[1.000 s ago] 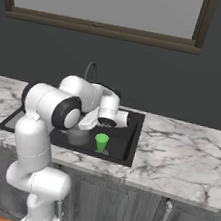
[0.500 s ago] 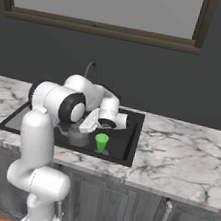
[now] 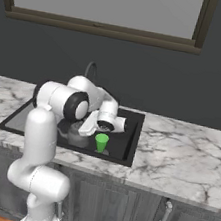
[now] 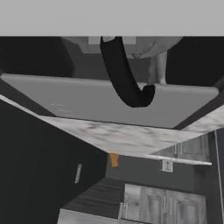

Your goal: Open the cabinet, pick the kettle from the cabinet, and place it in the sink.

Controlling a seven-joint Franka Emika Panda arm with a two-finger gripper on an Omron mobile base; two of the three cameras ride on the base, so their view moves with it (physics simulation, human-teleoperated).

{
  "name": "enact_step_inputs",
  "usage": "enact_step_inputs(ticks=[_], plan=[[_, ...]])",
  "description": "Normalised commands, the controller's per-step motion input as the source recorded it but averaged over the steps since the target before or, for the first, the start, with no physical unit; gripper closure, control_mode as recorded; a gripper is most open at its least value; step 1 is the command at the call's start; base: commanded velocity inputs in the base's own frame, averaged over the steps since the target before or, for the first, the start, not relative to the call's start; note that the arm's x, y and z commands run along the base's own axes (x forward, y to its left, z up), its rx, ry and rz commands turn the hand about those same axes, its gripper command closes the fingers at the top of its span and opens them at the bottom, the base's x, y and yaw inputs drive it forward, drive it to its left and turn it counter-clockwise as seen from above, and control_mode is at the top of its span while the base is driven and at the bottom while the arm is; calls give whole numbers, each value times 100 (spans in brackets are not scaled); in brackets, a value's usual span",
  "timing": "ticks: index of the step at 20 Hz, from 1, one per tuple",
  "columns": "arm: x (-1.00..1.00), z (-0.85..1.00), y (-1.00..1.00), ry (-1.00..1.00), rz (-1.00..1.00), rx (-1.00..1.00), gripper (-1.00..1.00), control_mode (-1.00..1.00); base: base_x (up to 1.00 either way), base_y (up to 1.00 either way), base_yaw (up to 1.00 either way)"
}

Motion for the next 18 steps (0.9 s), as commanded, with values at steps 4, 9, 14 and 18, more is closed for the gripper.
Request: enact_step_inputs(ticks=[4,9,14,18], plan=[[5,-24,8,-3,0,-4,100,-100,0,0,0],[7,-24,16,-2,0,-7,100,-100,0,0,0],[9,-24,13,0,0,-6,100,-100,0,0,0],[8,-28,15,0,0,-2,100,-100,0,0,0]])
